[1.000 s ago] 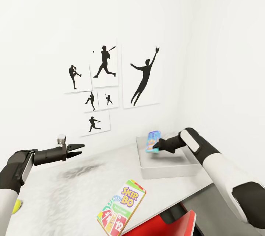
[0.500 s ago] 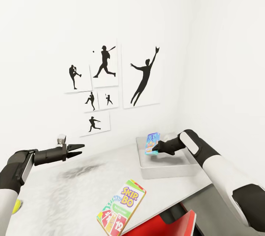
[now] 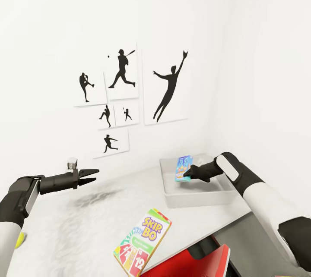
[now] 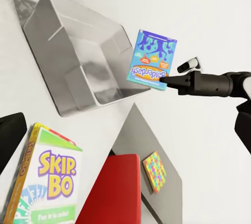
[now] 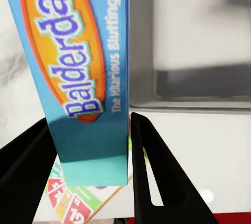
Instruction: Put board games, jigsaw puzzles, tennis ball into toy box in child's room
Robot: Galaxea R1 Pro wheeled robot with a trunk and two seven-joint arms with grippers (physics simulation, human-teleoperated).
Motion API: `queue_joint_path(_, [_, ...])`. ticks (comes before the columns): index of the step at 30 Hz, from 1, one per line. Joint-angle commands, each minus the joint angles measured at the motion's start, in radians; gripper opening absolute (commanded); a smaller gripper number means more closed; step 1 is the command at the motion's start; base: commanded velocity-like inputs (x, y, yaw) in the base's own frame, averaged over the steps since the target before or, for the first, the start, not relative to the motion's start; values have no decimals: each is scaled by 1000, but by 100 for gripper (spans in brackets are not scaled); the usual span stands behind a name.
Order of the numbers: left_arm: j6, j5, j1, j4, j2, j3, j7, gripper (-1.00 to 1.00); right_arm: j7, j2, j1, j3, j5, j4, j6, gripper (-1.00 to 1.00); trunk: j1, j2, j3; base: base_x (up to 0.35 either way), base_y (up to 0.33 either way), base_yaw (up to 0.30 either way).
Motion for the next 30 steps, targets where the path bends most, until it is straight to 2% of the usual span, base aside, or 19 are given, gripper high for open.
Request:
queue_joint_path(1, [10,3,0,0,0,0,-2,100,10,-1,0,4,8,0,1,-100,0,-1,-2,0,0,0])
queue_joint_path(16, [10,3,0,0,0,-1,-3,100,13,0,-1,4,7,0,1,-100,0,-1,-27,0,0,0])
queue_joint_path(22, [10,3,0,0,0,-1,-2,100,78,0,-6,4,8,-3,1,-100,0,-1,-37,0,0,0])
queue_joint_path(30, [10,3,0,0,0,-1,-3,100,94,-2,-12,4,8,-3,1,-100,0,-1,-50,0,0,0])
